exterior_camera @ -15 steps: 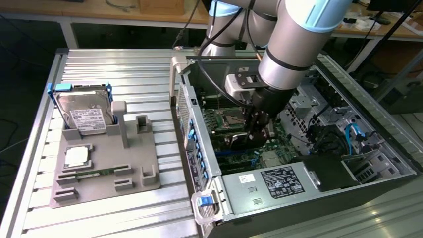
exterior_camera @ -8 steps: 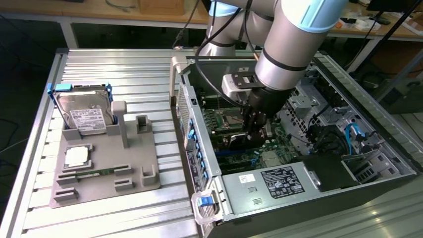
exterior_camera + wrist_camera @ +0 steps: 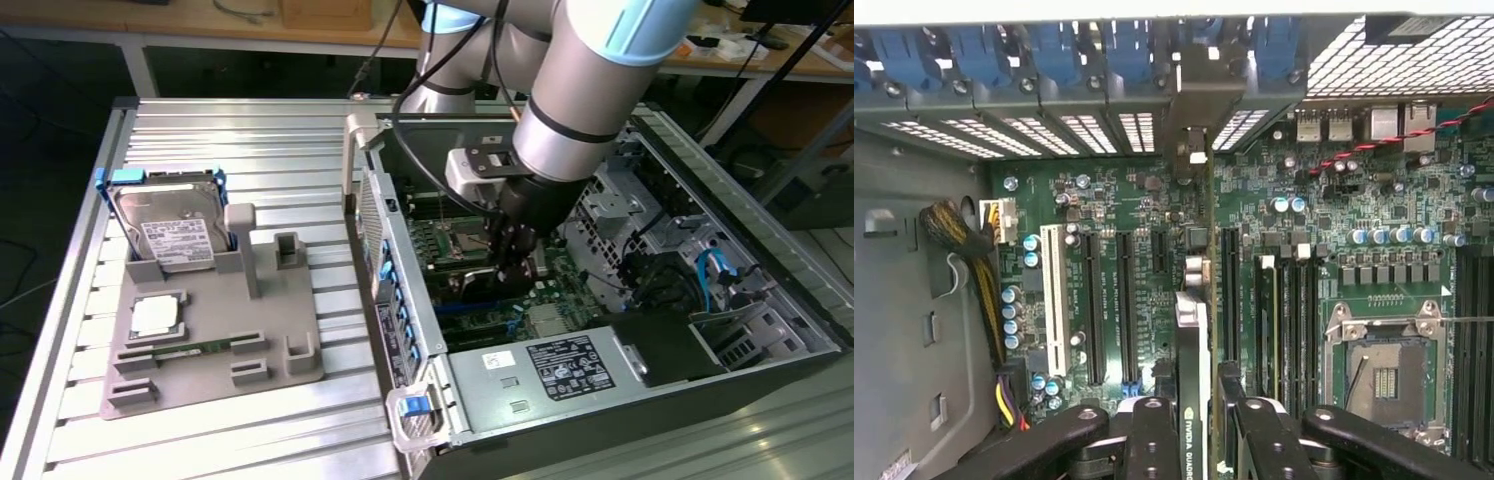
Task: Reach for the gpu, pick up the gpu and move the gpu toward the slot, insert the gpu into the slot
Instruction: 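Insert the gpu into the slot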
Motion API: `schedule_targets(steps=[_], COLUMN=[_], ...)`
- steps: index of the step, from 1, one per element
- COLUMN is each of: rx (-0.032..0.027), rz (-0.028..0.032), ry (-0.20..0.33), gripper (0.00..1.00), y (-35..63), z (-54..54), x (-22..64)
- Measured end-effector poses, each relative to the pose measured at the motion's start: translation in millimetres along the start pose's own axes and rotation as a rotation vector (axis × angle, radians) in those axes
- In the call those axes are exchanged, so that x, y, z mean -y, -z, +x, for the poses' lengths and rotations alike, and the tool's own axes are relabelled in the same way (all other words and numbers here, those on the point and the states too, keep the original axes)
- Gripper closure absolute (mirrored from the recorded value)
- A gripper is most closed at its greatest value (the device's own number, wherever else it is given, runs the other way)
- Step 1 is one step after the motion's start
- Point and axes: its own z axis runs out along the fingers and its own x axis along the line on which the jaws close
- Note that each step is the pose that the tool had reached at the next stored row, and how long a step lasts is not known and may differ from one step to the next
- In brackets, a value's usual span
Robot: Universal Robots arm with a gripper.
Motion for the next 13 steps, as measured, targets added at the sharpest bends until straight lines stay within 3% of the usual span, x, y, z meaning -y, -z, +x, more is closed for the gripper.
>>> schedule_targets(steps=[2, 4, 10, 13], rx=[0.0006, 0.0012, 0.0130, 0.0136], rz=[-0.0084, -0.0116, -0.0133, -0.0141], ry=[-0.001, -0.002, -0.003, -0.004], gripper=[0.73, 0.73, 0.73, 0.73], y=[-0.2, -0.3, -0.5, -1.1], z=[0.0, 0.0, 0.0, 0.1], x=[0.3, 0.2, 0.2, 0.3])
